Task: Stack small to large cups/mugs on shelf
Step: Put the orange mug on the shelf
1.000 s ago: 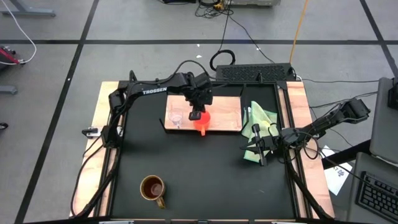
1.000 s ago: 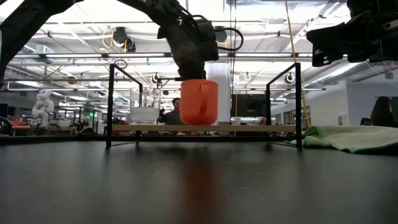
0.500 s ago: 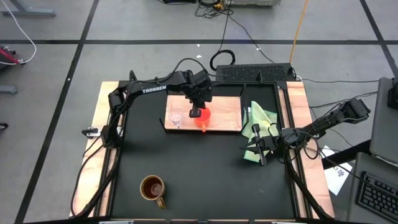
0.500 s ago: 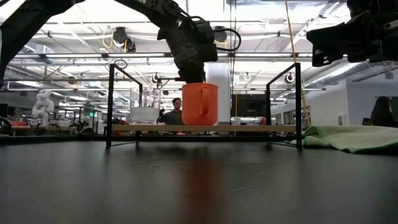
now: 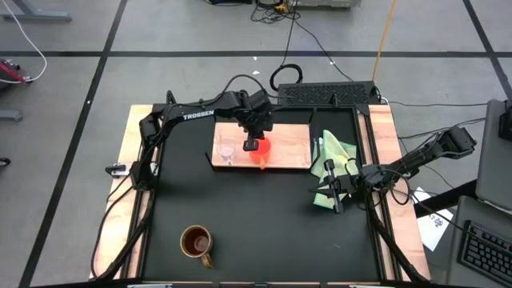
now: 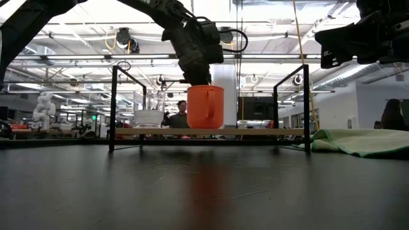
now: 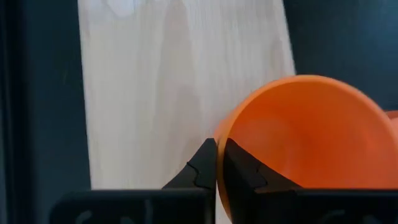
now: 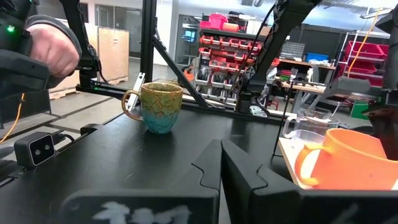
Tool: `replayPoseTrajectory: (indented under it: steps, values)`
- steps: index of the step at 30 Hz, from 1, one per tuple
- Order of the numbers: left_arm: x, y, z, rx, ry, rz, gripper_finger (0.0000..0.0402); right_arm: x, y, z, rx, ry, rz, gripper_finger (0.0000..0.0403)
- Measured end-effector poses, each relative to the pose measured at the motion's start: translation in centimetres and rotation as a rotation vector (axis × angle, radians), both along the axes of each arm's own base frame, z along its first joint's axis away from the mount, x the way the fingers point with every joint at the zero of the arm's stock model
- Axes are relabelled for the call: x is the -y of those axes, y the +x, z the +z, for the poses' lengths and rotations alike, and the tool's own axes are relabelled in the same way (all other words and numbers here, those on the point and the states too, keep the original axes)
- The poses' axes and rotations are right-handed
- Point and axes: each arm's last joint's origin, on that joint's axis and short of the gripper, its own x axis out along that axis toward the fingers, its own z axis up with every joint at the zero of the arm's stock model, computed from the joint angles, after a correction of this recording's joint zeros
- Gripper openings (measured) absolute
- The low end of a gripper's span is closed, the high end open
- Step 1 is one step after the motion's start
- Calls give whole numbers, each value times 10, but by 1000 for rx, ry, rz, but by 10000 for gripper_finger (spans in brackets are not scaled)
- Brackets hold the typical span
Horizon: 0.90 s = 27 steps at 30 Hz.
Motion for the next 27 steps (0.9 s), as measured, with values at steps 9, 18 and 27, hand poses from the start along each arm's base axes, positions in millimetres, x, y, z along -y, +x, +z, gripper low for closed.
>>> replayPoseTrajectory:
  steps: [9,18,27]
  values:
    - [-1,-1,-3,-33,37,10,58,0,0,0,-2,0,0,0]
    - [9,3,-3,-37,51,-12,61,0,0,-1,-7,-2,0,0]
    - [20,8,-3,-56,115,-33,62,0,0,-1,-7,-1,0,0]
